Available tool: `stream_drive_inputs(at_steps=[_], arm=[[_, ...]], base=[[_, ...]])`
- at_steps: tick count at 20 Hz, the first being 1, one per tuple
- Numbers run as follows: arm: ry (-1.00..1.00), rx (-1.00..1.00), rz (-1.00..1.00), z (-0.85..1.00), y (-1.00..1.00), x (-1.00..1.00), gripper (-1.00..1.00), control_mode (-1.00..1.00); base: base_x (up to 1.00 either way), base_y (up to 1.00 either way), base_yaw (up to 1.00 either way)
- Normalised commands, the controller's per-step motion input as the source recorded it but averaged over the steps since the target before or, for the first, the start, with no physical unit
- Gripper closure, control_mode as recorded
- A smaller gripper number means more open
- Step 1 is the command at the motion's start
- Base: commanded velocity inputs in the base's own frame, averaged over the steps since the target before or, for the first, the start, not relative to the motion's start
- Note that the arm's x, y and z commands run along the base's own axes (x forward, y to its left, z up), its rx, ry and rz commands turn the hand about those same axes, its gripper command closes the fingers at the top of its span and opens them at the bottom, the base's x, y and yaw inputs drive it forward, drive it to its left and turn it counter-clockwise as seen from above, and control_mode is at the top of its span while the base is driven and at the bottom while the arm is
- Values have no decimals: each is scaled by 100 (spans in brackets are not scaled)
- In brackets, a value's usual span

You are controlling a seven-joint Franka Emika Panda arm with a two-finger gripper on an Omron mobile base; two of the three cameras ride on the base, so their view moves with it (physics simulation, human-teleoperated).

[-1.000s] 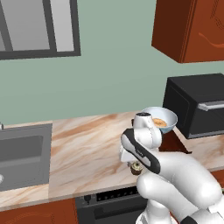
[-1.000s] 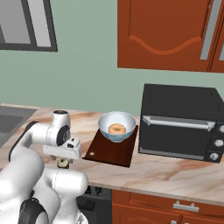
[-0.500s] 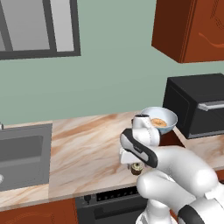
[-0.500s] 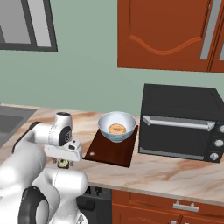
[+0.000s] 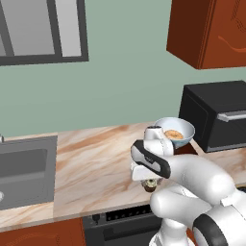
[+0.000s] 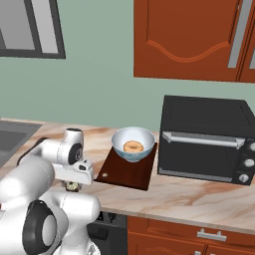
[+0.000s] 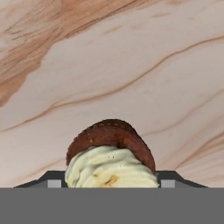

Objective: Place the bowl with donut and the cupcake onto the tray.

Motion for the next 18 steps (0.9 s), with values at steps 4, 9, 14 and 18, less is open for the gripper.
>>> stream_drive_inputs(at_steps=[4, 9, 14, 18], arm=[[2, 0, 0, 0, 0, 0, 100, -100], [0, 0, 0, 3, -2, 0, 100, -100], [0, 0, 0, 28, -9, -2, 100, -100], [0, 0, -1, 35, -19, -3, 100, -100]], base=[[0, 0, 0], [0, 0, 0], [0, 0, 0], [0, 0, 0]])
